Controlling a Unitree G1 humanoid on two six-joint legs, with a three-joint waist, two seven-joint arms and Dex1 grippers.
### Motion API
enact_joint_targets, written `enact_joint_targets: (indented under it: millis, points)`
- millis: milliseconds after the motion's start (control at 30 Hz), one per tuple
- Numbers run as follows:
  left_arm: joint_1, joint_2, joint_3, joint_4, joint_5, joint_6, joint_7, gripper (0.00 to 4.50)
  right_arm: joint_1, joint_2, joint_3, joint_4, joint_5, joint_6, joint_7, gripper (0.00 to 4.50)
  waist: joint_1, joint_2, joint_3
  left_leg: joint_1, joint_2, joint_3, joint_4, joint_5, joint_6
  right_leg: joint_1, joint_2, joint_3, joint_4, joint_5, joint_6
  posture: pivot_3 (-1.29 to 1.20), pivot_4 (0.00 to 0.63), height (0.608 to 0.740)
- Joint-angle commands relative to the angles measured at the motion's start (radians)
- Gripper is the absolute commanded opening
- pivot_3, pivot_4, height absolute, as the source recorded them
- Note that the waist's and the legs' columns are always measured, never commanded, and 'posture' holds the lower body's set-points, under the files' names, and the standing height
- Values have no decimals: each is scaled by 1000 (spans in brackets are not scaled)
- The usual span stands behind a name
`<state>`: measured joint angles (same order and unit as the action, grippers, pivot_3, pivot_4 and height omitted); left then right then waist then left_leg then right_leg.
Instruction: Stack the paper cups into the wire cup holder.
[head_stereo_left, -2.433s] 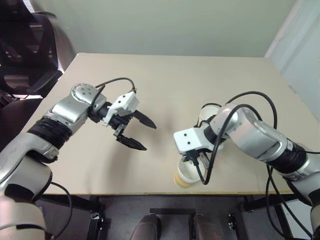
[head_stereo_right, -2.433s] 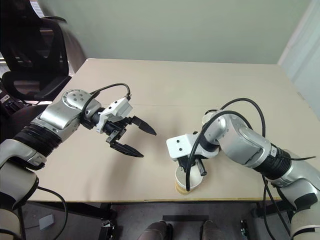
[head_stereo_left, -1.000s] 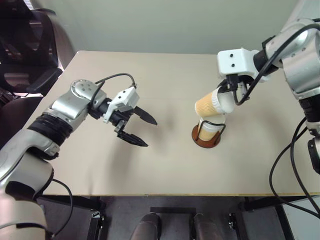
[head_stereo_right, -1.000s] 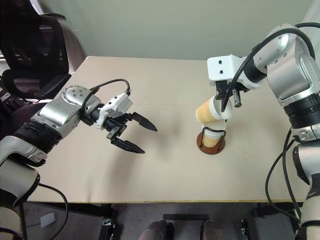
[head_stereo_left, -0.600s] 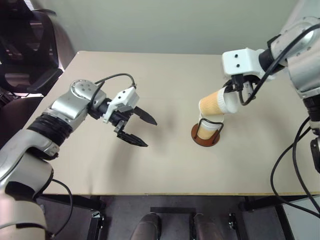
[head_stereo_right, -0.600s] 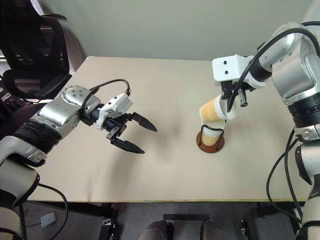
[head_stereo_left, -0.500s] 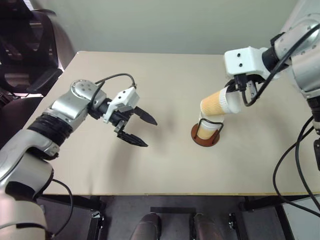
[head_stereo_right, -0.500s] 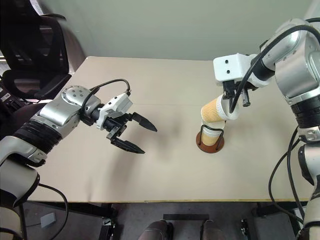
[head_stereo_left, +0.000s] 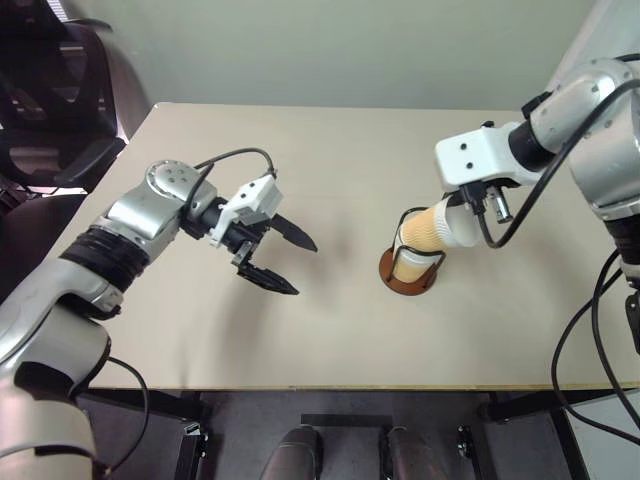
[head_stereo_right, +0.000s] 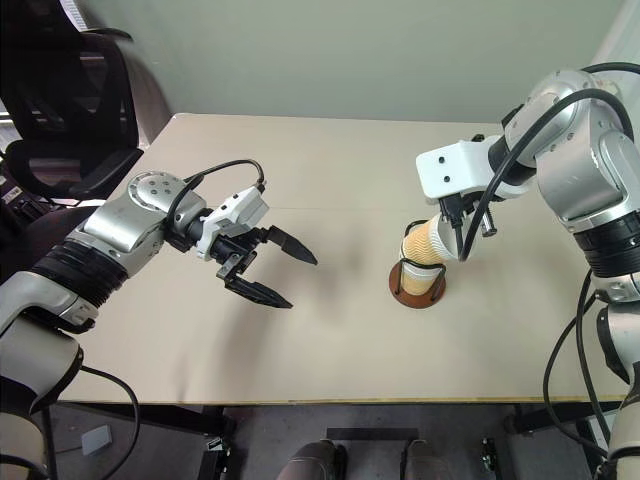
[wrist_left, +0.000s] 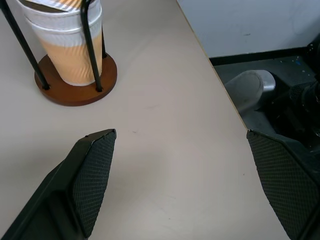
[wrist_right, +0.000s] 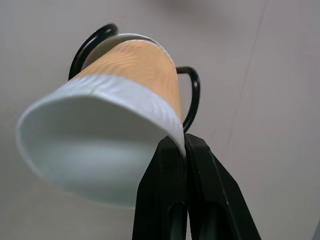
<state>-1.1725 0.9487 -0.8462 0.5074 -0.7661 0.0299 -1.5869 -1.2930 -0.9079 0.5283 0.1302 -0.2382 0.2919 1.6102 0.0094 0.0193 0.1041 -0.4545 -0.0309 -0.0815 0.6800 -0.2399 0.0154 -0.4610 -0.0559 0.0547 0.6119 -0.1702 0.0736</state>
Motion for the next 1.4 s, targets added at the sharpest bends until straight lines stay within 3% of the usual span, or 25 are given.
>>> enact_joint_targets:
  millis: [33, 300, 333, 433, 767, 900, 1067, 1233, 1400]
  points:
    - [-14, 17, 20, -24, -16, 6, -28, 4500, -20, -6, -21, 27, -35, -60, 2, 36, 0, 0, 0, 0, 0, 0, 0, 0, 0, 0, 0, 0, 0, 0, 0, 0, 150, 740]
    - [-11, 28, 18, -19, -17, -4, -28, 4500, -42, 10, -30, 74, -70, -121, -2, 36, 0, 0, 0, 0, 0, 0, 0, 0, 0, 0, 0, 0, 0, 0, 0, 0, 150, 740]
    - [-11, 28, 17, -19, -16, -5, -28, 4500, -44, 19, -30, 74, -72, -115, 0, 213, 0, 0, 0, 0, 0, 0, 0, 0, 0, 0, 0, 0, 0, 0, 0, 0, 150, 740]
    - [-9, 24, 16, -17, -15, -11, -28, 4500, -51, 61, -42, 61, -43, -43, 4, 918, -2, 0, 0, 0, 0, 0, 0, 0, 0, 0, 0, 0, 0, 0, 0, 0, 150, 740]
    - [2, 19, 14, -18, -11, -21, -28, 4500, -121, 117, -73, 30, 110, 275, 4, 4440, 0, 0, 1, 0, 0, 0, 0, 0, 0, 0, 0, -1, -1, -2, -3, 0, 150, 740]
    - [0, 13, 20, -19, -10, -13, -28, 4500, -121, 103, -100, -1, 127, 329, 0, 4479, -1, 1, 2, 0, 0, 0, 0, 0, 0, 0, 0, -1, -1, -2, -3, 0, 150, 740]
    - [-8, -34, 81, 40, 14, 45, -28, 4500, -47, 54, -225, -148, 212, 511, -60, 4479, 4, 1, 5, 0, 0, 0, 0, 0, 0, 1, 0, -1, -1, -2, -3, 0, 150, 740]
    - [-16, -137, 249, 159, 96, 104, -28, 4500, 85, -24, -347, -287, 290, 663, -138, 4479, 9, 1, 6, 1, 0, 1, 2, 1, 0, 4, 0, -1, -1, -1, -2, 0, 150, 740]
    - [-29, -172, 457, 273, 140, 189, 0, 4500, 479, -154, -641, -400, 370, 770, -236, 4479, 18, -1, 8, 2, 1, 1, 3, 3, 1, 6, 0, -2, -1, -1, 1, 0, 150, 740]
